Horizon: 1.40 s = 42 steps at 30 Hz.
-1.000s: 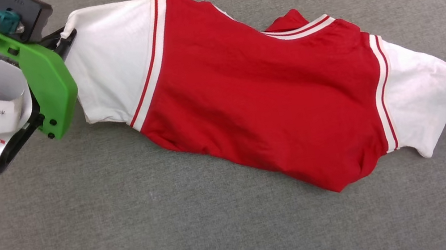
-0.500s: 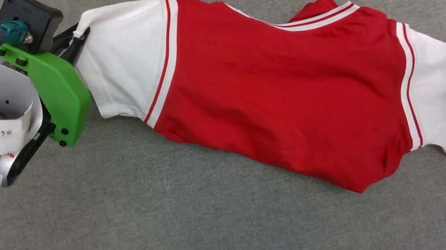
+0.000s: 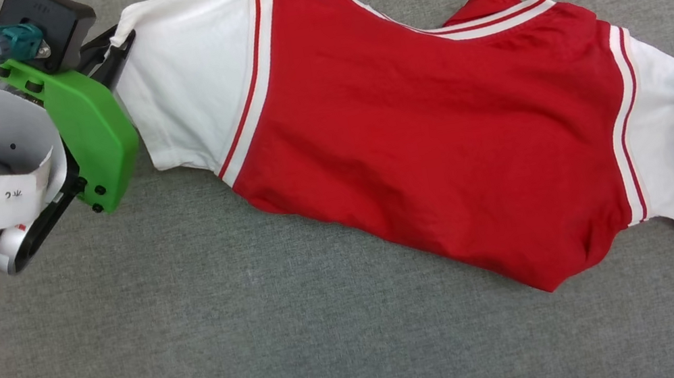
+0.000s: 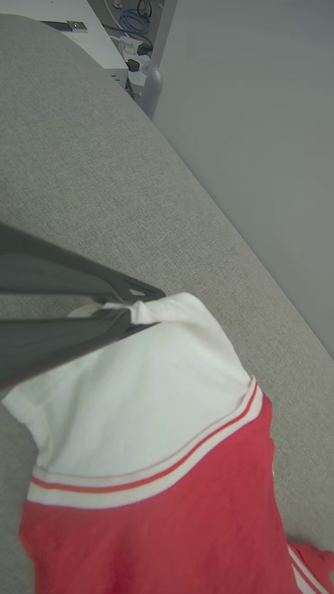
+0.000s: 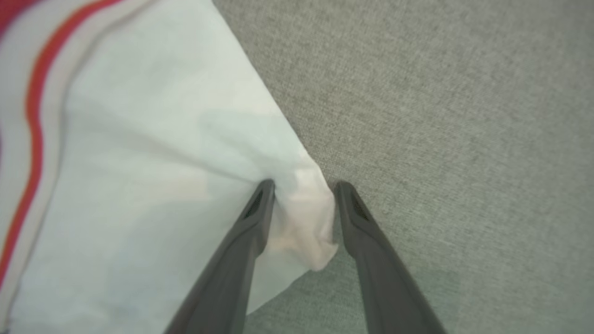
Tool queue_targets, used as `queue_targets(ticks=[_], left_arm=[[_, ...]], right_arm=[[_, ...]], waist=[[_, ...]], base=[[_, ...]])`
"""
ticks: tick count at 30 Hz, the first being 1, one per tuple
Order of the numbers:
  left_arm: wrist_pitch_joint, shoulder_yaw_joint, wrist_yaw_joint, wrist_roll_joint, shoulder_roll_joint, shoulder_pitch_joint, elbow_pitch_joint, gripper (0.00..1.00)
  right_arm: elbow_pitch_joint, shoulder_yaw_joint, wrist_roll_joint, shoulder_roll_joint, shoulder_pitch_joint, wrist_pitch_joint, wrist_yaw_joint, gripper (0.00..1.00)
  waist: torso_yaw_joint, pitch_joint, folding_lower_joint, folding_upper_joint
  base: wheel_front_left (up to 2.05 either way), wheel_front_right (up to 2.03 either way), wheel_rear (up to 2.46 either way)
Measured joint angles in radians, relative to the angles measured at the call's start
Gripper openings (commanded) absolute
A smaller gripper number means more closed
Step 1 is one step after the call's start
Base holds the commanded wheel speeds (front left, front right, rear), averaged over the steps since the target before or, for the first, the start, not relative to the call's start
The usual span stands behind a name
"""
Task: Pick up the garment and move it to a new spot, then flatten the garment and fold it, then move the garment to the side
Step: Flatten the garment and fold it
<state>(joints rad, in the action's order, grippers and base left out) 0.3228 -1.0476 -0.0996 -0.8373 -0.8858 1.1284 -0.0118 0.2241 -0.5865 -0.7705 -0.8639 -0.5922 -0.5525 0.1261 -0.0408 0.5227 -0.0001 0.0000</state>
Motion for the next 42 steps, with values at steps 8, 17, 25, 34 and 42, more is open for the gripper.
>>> queue_targets(ticks=[8,17,25,34,42], left_arm=[[-0.102,0.006,0.007,0.009,0.0,-0.016,0.009,0.0],[-0.25,0.047,-0.04,0.075,-0.018,-0.018,-0.049,0.0],[-0.296,0.098,-0.105,0.128,-0.049,-0.003,-0.139,0.0],[-0.314,0.17,-0.126,0.141,-0.051,0.105,-0.187,0.0],[-0.323,0.202,-0.105,0.145,0.026,0.218,-0.125,0.0]], right_arm=[[0.013,-0.005,0.04,0.017,-0.014,0.203,0.005,0.0],[-0.091,0.154,0.119,0.001,-0.024,0.348,0.005,0.0],[-0.229,0.37,0.203,0.064,-0.018,0.363,0.005,0.0],[-0.371,0.557,0.25,0.145,-0.027,0.327,0.005,0.0],[-0.389,0.568,0.275,0.181,-0.151,0.306,0.005,0.0]], waist=[[-0.011,-0.063,0.0,0.0001],[-0.011,-0.167,0.0,0.0001],[-0.003,-0.254,0.0,0.0001],[0.014,-0.309,0.0,0.0001],[0.022,-0.272,0.0,0.0001]], base=[[0.0,0.0,0.0],[0.0,0.0,0.0],[0.0,0.0,0.0],[0.0,0.0,0.0],[0.0,0.0,0.0]])
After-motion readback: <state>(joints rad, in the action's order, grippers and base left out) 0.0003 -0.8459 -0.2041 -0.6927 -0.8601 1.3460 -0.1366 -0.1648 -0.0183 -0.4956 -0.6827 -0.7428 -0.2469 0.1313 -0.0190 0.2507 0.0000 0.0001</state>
